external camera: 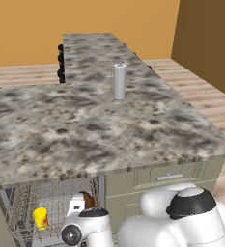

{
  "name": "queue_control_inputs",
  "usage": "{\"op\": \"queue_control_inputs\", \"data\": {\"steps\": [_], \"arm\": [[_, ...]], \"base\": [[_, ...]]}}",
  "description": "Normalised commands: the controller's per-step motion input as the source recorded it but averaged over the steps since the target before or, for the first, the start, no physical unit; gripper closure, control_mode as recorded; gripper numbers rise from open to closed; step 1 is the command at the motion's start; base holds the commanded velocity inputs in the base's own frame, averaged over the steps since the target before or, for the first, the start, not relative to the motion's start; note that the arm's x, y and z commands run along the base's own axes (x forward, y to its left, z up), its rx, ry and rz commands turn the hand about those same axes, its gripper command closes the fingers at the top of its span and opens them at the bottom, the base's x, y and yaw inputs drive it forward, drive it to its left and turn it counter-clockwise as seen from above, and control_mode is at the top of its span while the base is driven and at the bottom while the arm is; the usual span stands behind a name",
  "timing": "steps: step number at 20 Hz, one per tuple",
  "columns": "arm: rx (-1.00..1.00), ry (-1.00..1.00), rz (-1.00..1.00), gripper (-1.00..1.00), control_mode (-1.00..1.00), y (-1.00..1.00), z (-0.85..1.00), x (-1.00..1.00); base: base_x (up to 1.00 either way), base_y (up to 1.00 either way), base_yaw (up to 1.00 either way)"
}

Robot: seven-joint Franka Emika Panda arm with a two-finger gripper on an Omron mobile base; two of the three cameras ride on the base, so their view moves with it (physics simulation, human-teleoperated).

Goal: Pick up the cup and bowl from the counter, place them in the dishwasher, and close the dishwasher door.

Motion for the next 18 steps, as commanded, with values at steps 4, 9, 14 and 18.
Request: {"op": "queue_control_inputs", "data": {"steps": [4, 9, 14, 18], "arm": [[0.0, 0.0, 0.0, 1.0, -1.0, -0.05, -0.41, 0.7], [0.0, 0.0, 0.0, 1.0, -1.0, 0.21, -0.55, 0.39], [-0.01, 0.0, 0.02, 1.0, -1.0, 0.49, -0.64, 0.2], [0.0, 0.0, 0.01, 1.0, -1.0, 0.32, -0.37, 0.24]], "base": [[0.0, 0.0, 0.0], [0.0, 0.0, 0.0], [0.0, 0.0, 0.0], [0.0, 0.0, 0.0]]}}
